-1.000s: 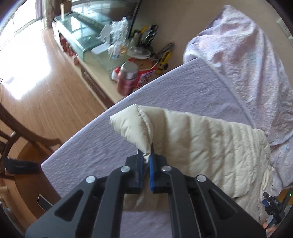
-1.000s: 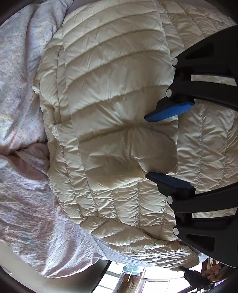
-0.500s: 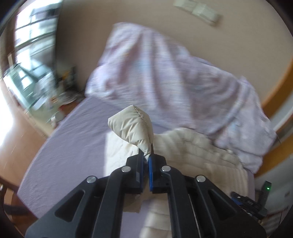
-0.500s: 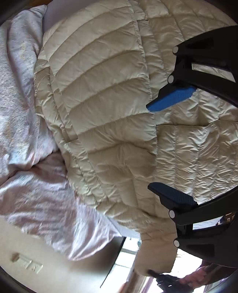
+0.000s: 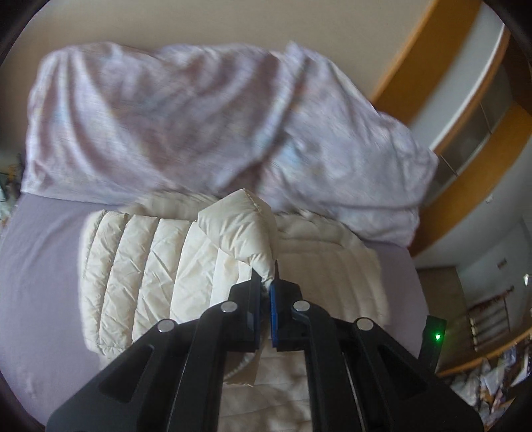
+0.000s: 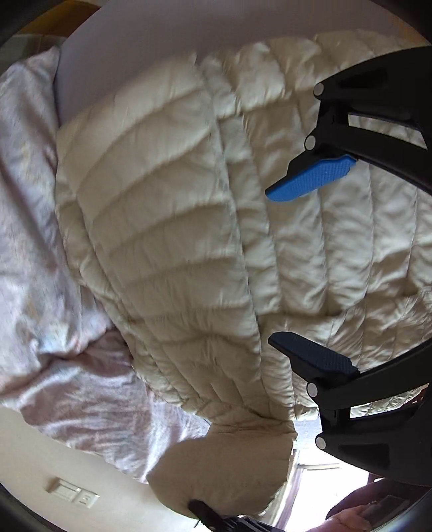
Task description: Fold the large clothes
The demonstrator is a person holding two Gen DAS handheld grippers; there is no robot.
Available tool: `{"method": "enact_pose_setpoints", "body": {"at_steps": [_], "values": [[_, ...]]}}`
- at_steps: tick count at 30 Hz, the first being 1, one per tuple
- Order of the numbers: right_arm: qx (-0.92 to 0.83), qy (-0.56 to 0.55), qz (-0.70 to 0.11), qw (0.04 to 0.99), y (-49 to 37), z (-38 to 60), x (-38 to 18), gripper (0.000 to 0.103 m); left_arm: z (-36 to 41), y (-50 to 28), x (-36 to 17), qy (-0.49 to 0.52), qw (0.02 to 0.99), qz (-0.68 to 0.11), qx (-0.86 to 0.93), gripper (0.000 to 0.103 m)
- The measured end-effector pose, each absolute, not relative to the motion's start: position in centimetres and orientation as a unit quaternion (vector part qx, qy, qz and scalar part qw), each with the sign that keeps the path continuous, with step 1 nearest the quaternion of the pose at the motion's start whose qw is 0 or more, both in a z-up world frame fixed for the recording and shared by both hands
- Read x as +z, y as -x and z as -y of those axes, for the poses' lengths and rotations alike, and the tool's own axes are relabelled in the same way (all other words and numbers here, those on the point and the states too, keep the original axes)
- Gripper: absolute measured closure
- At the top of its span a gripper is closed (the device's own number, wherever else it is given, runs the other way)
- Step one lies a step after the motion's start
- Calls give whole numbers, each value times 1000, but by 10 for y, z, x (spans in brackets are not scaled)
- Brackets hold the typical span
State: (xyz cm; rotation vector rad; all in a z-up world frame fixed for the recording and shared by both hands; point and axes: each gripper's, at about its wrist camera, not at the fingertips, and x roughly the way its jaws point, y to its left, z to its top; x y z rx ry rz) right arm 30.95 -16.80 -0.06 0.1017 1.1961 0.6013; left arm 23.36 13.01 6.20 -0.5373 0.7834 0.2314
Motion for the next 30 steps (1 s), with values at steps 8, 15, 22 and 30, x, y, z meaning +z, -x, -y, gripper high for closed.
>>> {"method": "enact_pose_setpoints", "body": {"at_steps": [8,15,22,30], "values": [[246,-65,-557,791,-321,220,-6,21,-65,-305,13,270,855,-440,58,98],[223,-74,-562,793,-325,249,-9,21,-30,-339,-24,264,836,-480,37,93],[224,-70,-557,797,-331,248,-5,21,-36,-341,-26,273,835,-476,34,64],[261,-36,-529,807,-332,205,10,30,-68,-328,-21,246,844,-470,78,57]]}}
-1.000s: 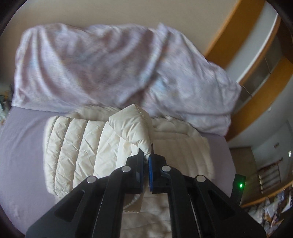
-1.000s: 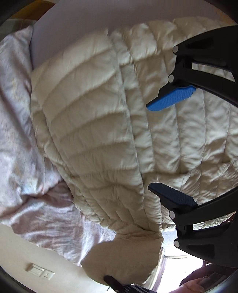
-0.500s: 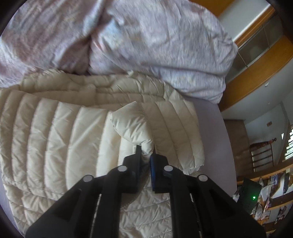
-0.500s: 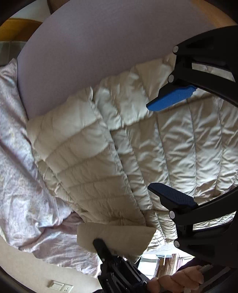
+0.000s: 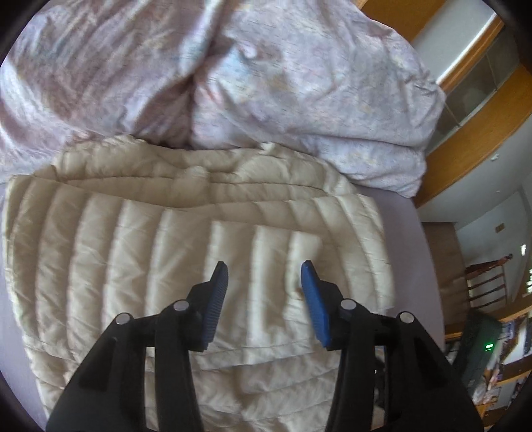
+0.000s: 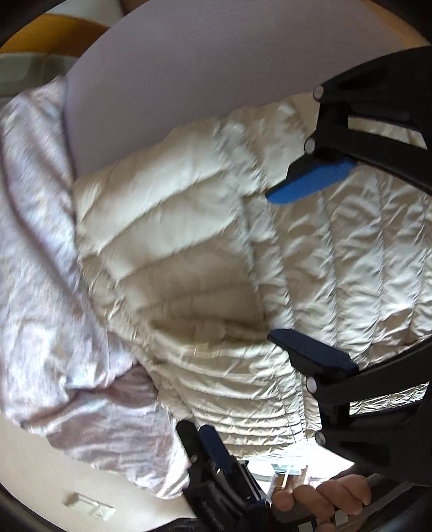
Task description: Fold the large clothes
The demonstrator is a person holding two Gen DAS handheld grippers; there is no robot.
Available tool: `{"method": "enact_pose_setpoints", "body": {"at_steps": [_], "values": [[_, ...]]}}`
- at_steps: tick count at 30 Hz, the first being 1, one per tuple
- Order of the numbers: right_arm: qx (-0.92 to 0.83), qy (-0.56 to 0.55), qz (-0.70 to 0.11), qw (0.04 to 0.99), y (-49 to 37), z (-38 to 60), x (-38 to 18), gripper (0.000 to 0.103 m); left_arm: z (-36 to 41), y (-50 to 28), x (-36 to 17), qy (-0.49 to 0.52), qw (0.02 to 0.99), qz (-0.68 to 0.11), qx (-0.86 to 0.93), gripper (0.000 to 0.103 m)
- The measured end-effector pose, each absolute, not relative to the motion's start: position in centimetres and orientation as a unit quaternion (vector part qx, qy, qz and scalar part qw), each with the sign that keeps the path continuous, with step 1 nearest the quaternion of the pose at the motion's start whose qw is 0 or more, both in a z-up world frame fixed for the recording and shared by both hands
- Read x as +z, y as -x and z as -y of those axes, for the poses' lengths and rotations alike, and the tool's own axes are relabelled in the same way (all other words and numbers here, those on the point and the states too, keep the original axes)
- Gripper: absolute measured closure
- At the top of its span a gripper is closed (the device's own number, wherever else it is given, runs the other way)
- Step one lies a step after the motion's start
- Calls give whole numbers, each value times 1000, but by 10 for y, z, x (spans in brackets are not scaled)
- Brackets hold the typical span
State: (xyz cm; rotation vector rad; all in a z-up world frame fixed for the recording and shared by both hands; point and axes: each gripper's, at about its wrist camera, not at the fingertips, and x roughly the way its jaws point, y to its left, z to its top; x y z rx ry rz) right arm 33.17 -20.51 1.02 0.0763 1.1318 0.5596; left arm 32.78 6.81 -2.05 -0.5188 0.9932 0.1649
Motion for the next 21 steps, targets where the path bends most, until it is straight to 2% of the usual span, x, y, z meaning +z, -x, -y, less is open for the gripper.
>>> {"method": "enact_pose_setpoints", "body": {"at_steps": [7,10,15,21], "values": [[308,23,-500,809,-336,142,24,62,-102,-308,-30,234,840,-474,122,57],[321,55,-491,808,-335,117,21,67,-112,-298,-34,218,840,-477,142,57],[292,121,-510,800,-344,87,-9,70,-132,-279,-45,208,831,-487,172,56],[251,124,-543,791,-364,84,-35,71,-150,-255,-58,207,817,-500,198,55]]}}
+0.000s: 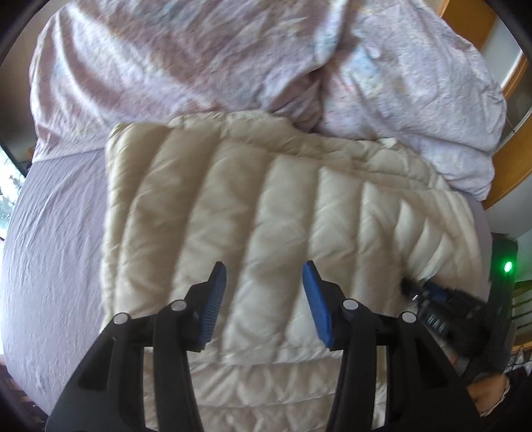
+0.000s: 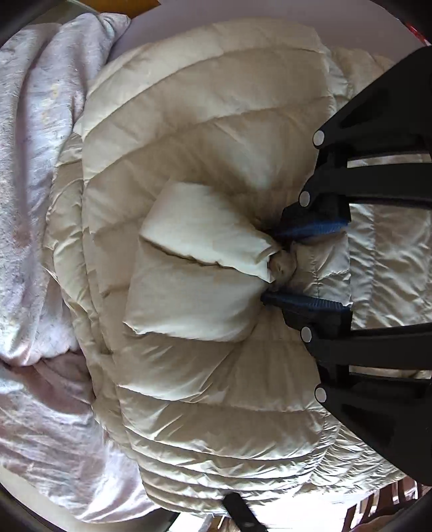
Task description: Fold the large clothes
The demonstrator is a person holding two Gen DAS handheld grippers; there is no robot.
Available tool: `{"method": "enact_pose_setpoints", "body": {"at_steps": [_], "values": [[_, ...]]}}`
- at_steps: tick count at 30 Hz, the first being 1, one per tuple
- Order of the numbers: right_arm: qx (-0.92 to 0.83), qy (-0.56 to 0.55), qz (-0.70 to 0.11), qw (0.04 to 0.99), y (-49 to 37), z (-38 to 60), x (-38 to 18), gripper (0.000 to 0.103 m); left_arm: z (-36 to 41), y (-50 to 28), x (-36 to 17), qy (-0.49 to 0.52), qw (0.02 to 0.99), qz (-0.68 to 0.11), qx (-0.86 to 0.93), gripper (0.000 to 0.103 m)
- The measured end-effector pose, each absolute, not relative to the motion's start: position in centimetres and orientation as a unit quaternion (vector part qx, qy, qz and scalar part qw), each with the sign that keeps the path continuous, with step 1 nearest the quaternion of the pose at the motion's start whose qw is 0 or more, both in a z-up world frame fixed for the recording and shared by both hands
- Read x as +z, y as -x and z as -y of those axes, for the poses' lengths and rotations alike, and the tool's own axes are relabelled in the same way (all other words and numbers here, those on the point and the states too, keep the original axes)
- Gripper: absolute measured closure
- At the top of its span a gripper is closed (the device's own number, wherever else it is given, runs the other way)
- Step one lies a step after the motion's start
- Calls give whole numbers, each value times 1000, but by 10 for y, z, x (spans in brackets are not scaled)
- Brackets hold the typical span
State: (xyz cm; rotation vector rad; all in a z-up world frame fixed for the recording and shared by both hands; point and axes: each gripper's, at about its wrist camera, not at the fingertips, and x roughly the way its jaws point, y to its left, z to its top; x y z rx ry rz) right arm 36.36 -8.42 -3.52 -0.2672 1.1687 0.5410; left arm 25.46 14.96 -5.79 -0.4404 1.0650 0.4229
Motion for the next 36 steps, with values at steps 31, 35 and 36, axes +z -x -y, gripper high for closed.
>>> {"method": "enact_pose_setpoints", "body": {"at_steps": [31,35,36], "values": [[262,15,-635,727,-302,338,-22,21,-181,-3,-106,268,781,-528,200,36],[265,7,-648,714,-295,349,-31,21,-170,4,-112,276,780,-529,189,41],[264,5,-650,712,-293,352,-34,21,-167,6,-113,278,780,-529,187,42]]}}
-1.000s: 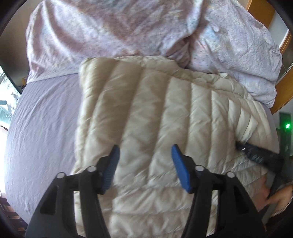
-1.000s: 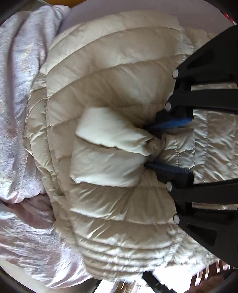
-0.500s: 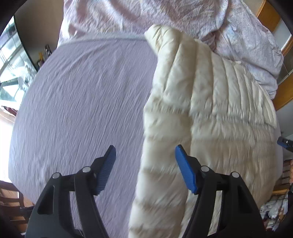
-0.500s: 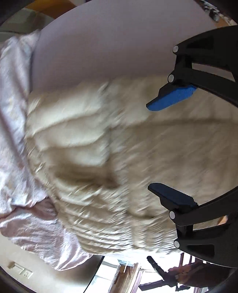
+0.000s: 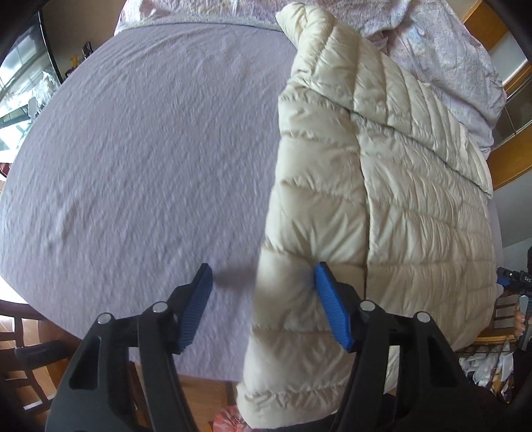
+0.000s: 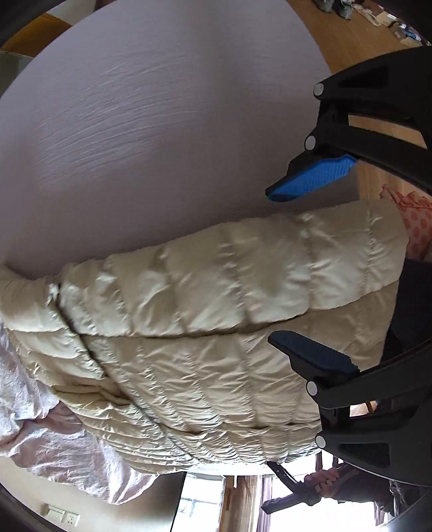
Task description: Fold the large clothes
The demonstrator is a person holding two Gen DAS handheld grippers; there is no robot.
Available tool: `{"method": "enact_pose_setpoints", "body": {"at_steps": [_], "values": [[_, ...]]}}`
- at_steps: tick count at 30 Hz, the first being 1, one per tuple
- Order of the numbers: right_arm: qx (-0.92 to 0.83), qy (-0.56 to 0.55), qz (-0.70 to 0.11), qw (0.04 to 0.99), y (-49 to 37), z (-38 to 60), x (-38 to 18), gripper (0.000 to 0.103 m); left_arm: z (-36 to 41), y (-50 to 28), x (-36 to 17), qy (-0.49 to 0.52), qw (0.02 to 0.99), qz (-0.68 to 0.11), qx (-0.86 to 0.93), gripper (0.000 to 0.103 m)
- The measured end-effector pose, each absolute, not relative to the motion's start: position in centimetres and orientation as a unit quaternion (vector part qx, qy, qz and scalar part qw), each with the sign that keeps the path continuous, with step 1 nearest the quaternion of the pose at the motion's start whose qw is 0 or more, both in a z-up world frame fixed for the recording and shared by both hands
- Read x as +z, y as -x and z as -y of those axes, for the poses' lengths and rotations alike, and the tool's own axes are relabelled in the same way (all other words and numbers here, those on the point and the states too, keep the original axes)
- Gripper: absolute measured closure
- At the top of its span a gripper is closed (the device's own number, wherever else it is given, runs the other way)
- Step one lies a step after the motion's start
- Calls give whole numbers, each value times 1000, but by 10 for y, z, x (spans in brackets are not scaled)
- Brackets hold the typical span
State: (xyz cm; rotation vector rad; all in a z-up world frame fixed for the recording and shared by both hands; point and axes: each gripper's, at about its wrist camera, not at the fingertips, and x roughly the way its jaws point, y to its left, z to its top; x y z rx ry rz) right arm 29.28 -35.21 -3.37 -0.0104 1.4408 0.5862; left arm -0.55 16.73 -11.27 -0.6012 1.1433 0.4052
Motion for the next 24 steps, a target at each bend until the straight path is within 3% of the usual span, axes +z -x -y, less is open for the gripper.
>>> {"method": "enact_pose_setpoints", "body": {"at_steps": [11,20,23,24], "values": [[292,-50,-662,689,-275,385,-43,31,-146,28,-113,283,785,-523,171,55],[329,-71,-669,662,-252,401,-47,40,-118,46,-113,286,788,-522,154,60],[335,-69,-672,657,-249,404,-49,53,-112,47,-114,289,788,-522,150,68],[337,-68,-674,654,-248,402,-50,68,-110,47,-114,291,788,-522,149,70]]}}
